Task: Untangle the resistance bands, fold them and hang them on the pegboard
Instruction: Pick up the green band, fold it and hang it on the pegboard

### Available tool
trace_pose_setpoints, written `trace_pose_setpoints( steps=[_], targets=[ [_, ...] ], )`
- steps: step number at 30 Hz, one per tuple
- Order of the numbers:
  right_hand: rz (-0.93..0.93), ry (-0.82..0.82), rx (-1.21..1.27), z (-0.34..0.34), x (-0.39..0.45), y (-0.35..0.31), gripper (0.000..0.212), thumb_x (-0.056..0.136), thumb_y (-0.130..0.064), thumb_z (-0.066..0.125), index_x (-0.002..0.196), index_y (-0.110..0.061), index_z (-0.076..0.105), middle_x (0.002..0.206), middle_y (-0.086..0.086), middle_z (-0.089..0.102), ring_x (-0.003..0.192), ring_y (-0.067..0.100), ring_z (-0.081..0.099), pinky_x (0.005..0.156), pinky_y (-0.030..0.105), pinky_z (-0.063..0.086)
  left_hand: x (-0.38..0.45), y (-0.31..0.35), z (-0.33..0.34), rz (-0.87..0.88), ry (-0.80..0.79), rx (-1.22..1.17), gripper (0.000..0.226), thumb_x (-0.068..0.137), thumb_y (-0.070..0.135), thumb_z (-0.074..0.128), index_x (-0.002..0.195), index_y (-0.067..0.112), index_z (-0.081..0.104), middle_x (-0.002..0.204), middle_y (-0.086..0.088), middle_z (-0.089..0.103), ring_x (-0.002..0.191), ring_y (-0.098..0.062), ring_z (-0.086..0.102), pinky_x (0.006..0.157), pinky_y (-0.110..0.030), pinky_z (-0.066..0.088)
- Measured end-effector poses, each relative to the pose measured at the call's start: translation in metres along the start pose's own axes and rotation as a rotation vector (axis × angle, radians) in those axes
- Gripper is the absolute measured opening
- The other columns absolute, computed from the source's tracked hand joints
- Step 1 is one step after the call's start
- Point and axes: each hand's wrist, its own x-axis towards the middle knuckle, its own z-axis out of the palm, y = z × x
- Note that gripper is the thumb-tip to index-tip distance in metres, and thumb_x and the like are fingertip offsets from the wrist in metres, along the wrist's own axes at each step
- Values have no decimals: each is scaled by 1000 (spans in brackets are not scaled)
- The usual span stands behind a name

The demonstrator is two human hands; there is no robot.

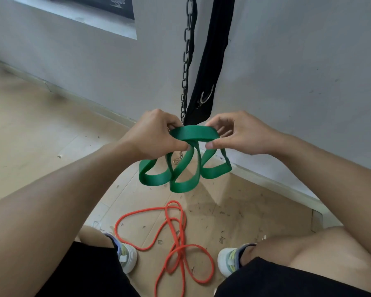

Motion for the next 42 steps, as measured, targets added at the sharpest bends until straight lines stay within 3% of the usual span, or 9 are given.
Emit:
trace_pose_setpoints(
  steps=[3, 7, 14, 19, 23, 28, 32, 36, 42],
  targets=[
    [16, -39, -38, 10, 0, 2, 37, 77, -26, 91, 109, -32, 73, 104, -12, 77, 98, 4, 72, 99, 40, 58, -3, 3, 0, 35, 14, -29, 24, 69, 37, 89, 88, 30, 77, 74, 13, 73, 60, 1, 64, 54, -11, 45],
    [-32, -10, -8, 21, 1, -4, 60, 70, -31, 95, 115, -31, 55, 118, -11, 72, 115, 8, 67, 109, 39, 50, -5, 6, 0, 71, 7, -38, 30, 72, 44, 87, 97, 29, 79, 81, 10, 76, 75, -6, 70, 70, -27, 59],
    [-35, 49, 97, 13, 0, -17, 56, 78, -23, 91, 113, -32, 48, 97, -1, 78, 90, 22, 75, 91, 47, 60, -5, 8, -2, 77, 36, -188, 46, 78, 40, 85, 117, 29, 64, 86, 9, 76, 77, -9, 72, 73, -25, 58],
    [-38, 58, -113, -1, -7, -39, 38, 87, -21, 82, 106, -33, 52, 120, -6, 72, 103, 16, 71, 91, 42, 61, -8, 18, -5, 52, 132, -254, 42, 71, 40, 90, 104, 31, 65, 77, 9, 76, 62, -7, 71, 58, -15, 52],
    [-51, 162, -51, -12, -16, -48, 32, 84, -23, 84, 102, -31, 58, 108, -7, 73, 104, 15, 70, 96, 45, 57, -15, 30, -8, 49, 197, -275, 42, 69, 40, 91, 103, 35, 66, 81, 13, 76, 72, 1, 69, 60, -8, 48],
    [-56, 252, 40, -41, -38, -68, 35, 77, -25, 91, 103, -31, 67, 100, -5, 76, 90, 12, 74, 87, 36, 62, -16, 49, -21, 125, 139, -386, 47, 71, 21, 91, 109, 33, 67, 92, 9, 78, 85, -9, 74, 86, -37, 62],
    [-29, 215, 62, -78, -61, -85, 40, 75, -24, 93, 104, -20, 65, 101, 4, 77, 86, 18, 76, 82, 35, 63, -11, 89, -46, 168, 149, -531, 51, 72, 7, 89, 115, 21, 66, 92, 4, 79, 85, -13, 76, 86, -33, 62],
    [-21, 210, 11, -111, -83, -102, 40, 77, -20, 91, 103, -13, 61, 100, 5, 77, 87, 22, 77, 85, 45, 64, -6, 129, -59, 297, 119, -529, 51, 75, 13, 88, 118, 23, 63, 95, 2, 79, 88, -15, 75, 88, -36, 61],
    [-111, 489, -9, -154, -115, -132, 28, 83, -21, 85, 102, -21, 64, 103, 0, 76, 93, 21, 74, 91, 47, 61, 5, 190, -85, 428, 245, -452, 45, 75, 33, 88, 113, 31, 66, 100, 13, 73, 87, -7, 72, 86, -36, 61]
  ],
)
